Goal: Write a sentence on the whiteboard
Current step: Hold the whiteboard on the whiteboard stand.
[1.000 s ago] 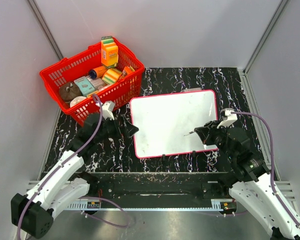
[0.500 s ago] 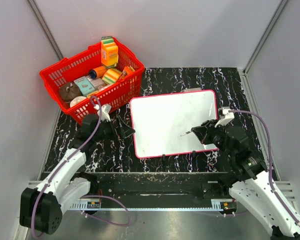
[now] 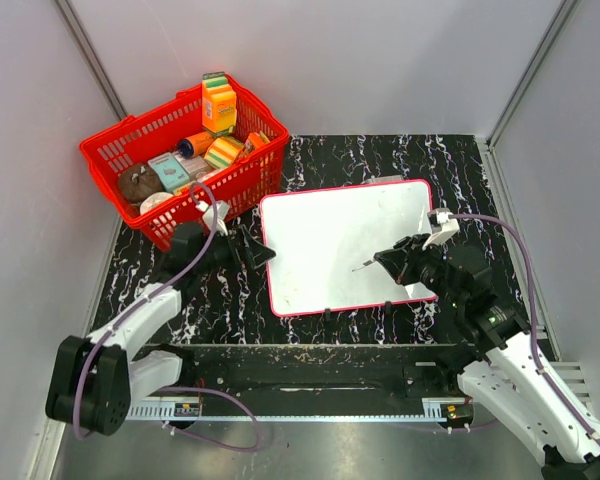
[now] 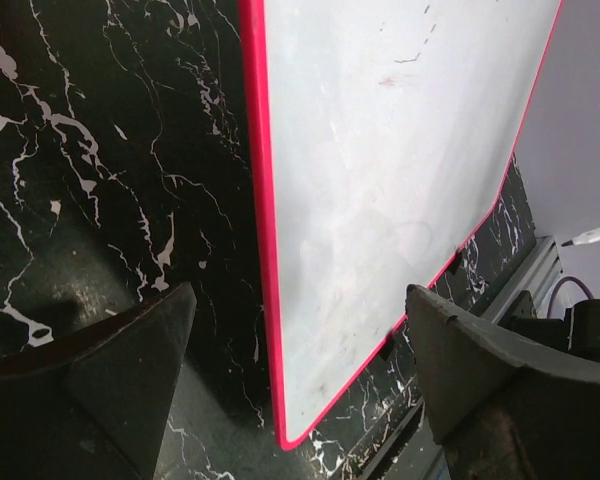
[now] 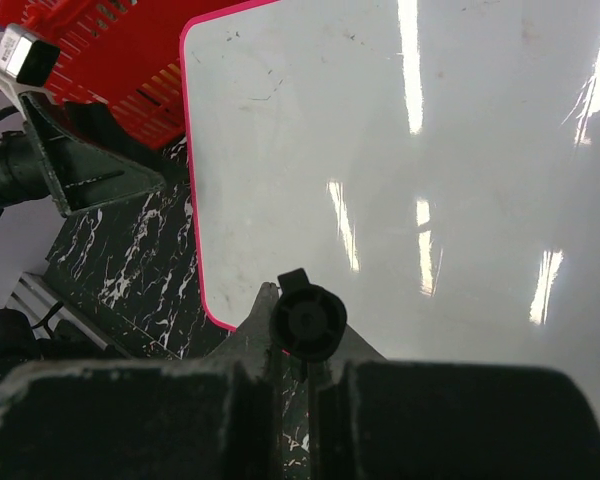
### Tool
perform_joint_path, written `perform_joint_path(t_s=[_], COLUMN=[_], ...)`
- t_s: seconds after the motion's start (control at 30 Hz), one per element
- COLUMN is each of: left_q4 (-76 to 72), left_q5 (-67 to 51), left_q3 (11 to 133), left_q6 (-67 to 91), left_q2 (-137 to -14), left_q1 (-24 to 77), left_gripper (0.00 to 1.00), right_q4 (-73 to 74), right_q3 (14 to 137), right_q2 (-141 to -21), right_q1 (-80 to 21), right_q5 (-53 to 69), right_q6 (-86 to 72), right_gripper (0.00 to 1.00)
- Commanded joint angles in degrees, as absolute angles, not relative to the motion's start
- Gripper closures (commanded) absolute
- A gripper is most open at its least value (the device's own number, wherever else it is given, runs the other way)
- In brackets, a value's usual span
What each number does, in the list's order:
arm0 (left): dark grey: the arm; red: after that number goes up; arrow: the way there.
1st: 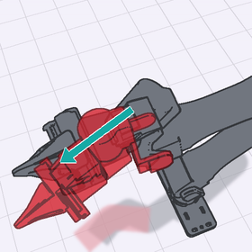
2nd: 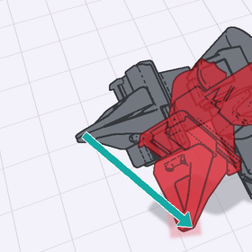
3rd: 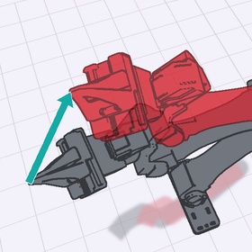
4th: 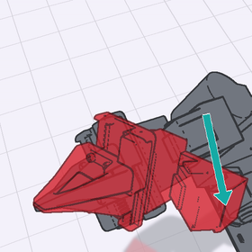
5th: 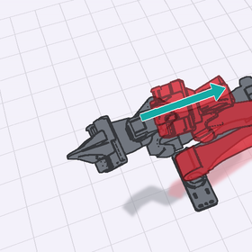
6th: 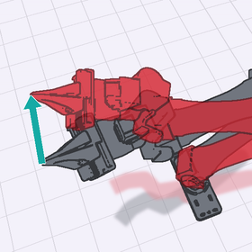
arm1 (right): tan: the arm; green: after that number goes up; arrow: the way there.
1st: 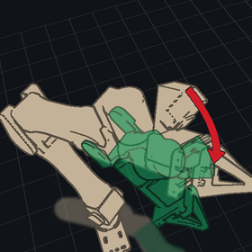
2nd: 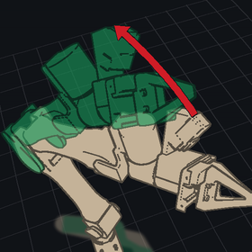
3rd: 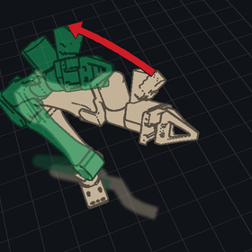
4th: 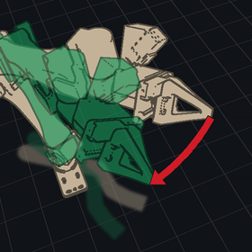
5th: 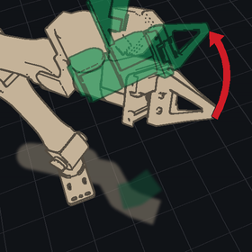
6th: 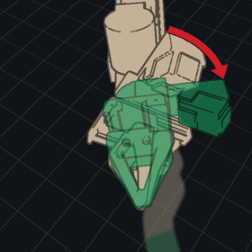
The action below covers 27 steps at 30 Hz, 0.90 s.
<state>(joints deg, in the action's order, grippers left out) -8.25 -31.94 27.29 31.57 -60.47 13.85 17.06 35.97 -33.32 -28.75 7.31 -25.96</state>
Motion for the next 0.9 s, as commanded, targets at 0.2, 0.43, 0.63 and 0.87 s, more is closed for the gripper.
perform_joint_path(t_s=[0.2, 0.43, 0.63, 0.87], left_q4=[-18.0, -20.7, -25.0, -32.5], left_q5=[-37.4, -37.4, -40.2, -42.1], left_q3=[34.8, 35.9, 35.9, 34.5], left_q6=[28.3, 26.3, 24.4, 24.8], left_q2=[-70.2, -73.6, -77.0, -79.0], left_q1=[13.2, 13.1, 13.1, 13.1], left_gripper=[0.18, 0.2, 0.21, 0.25], right_q4=[13.3, 14.0, 14.3, 14.2], right_q3=[36.2, 36.9, 36.6, 36.8], right_q2=[-33.5, -33.4, -32.7, -33.6], right_q1=[-28.5, -28.5, -28.5, -28.5], right_q5=[9.1, 8.3, 6.7, 6.6], right_q6=[-26.5, -26.1, -25.7, -25.6], right_gripper=[1.0, 1.0, 1.0, 1.0])
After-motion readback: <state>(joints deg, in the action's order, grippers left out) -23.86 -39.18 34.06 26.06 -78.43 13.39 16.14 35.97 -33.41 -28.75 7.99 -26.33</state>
